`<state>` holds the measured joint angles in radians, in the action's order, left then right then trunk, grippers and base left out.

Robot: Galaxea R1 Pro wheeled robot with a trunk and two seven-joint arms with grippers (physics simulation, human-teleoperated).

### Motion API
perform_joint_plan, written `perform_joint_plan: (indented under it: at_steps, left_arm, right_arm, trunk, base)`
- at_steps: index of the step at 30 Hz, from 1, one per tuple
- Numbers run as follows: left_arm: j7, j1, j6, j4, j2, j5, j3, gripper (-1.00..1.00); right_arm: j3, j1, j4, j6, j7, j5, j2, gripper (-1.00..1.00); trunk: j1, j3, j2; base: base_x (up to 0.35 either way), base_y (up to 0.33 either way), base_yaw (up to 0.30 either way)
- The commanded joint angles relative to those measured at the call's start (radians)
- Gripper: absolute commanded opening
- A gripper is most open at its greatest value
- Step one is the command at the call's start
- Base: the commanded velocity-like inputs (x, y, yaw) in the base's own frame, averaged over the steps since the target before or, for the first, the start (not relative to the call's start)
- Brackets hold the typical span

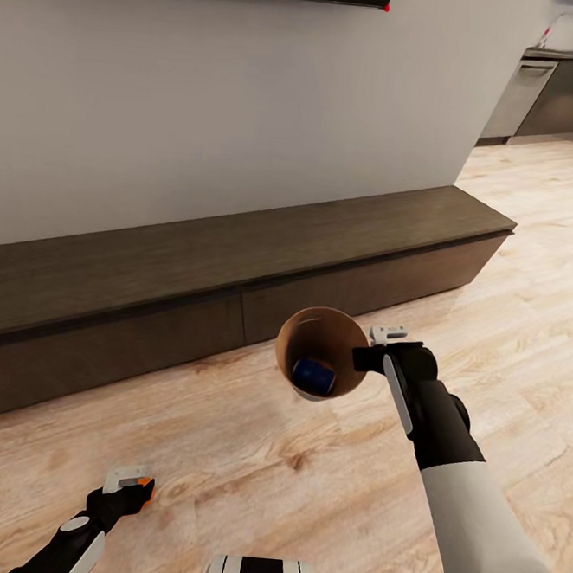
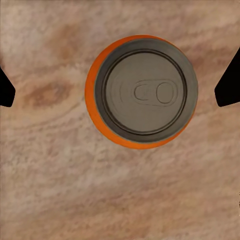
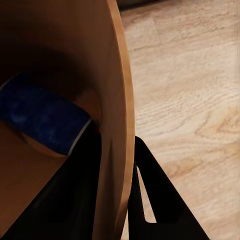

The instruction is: Put the three can of soda from the living room inside the tash can in the kitchen.

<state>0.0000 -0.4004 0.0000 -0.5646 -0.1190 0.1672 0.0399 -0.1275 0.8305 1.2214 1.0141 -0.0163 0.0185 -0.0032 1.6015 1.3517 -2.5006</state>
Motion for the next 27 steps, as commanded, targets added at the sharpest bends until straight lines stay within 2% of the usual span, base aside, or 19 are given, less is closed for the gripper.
perform_joint_plan:
  at_steps: [1, 10, 27]
  left_arm:
    - [0.000, 0.000, 0.000, 0.000, 0.000, 0.000, 0.000, 1.00]
    - [0.000, 0.000, 0.000, 0.000, 0.000, 0.000, 0.000, 1.00]
    - [0.000, 0.000, 0.000, 0.000, 0.000, 0.000, 0.000, 1.00]
  right_arm:
    - [0.000, 0.000, 0.001, 0.000, -0.004, -0.012, 0.000, -1.00]
    - [0.000, 0.000, 0.003, 0.000, -0.004, -0.012, 0.000, -1.00]
    - [0.000, 0.000, 0.003, 0.000, -0.004, -0.014, 0.000, -1.00]
  trunk:
    - [0.000, 0.000, 0.000]
    - [0.000, 0.001, 0.000]
    - [0.000, 0.020, 0.000]
  base:
    - [0.000, 0.000, 0.000]
    - [0.000, 0.000, 0.000]
    - [0.000, 0.000, 0.000]
